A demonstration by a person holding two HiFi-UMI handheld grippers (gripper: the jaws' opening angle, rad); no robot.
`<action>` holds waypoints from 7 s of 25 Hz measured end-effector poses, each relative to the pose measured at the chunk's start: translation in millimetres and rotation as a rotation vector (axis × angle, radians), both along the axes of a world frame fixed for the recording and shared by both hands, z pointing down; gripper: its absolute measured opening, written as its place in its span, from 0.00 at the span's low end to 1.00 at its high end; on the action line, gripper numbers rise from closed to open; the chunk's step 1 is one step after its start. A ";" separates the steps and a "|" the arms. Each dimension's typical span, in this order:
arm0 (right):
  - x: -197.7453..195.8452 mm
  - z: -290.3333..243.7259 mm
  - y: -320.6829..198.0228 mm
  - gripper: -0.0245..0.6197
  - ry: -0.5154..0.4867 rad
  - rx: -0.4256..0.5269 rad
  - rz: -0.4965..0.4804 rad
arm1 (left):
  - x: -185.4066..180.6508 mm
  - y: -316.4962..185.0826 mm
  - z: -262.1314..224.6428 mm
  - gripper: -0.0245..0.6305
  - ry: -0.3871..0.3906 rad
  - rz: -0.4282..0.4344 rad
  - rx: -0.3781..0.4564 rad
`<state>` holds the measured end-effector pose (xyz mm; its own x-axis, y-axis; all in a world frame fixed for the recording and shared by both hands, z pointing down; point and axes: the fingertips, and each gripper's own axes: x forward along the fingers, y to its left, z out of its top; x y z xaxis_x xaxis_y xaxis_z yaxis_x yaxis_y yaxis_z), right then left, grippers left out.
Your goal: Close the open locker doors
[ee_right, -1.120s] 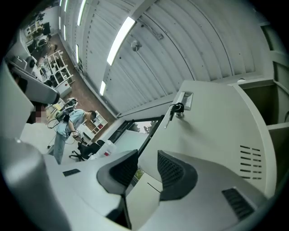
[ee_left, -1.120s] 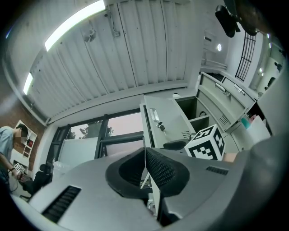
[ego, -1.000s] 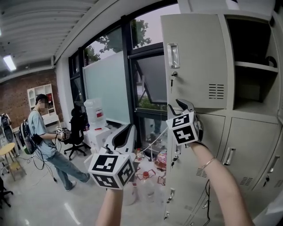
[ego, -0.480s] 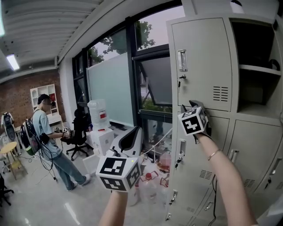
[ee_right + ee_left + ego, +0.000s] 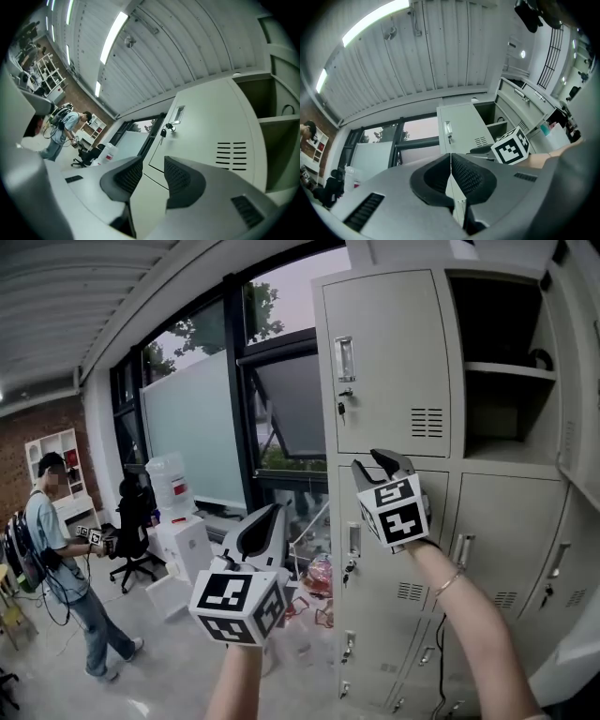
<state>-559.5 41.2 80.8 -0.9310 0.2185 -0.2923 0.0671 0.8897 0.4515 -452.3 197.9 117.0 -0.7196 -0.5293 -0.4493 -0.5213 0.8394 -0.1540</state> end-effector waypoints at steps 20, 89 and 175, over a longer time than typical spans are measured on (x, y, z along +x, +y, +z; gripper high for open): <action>365.2 26.8 -164.3 0.24 -0.297 -0.260 0.368 | 142.5 -197.7 18.1 0.07 -0.013 0.674 -0.006; 93.6 -3.0 -251.9 0.20 -0.046 -0.144 0.243 | 48.4 -236.2 22.4 0.07 0.053 0.274 -0.040; 419.1 -1.8 -452.4 0.28 -0.360 -0.120 0.417 | 192.5 -549.5 6.8 0.07 -0.003 0.903 -0.046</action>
<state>-140.3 -411.2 79.1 -0.7683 -0.2008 -0.6077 -0.4407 0.8546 0.2748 -259.8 -351.6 123.7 -0.0206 -0.9097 -0.4148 -0.9782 0.1041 -0.1795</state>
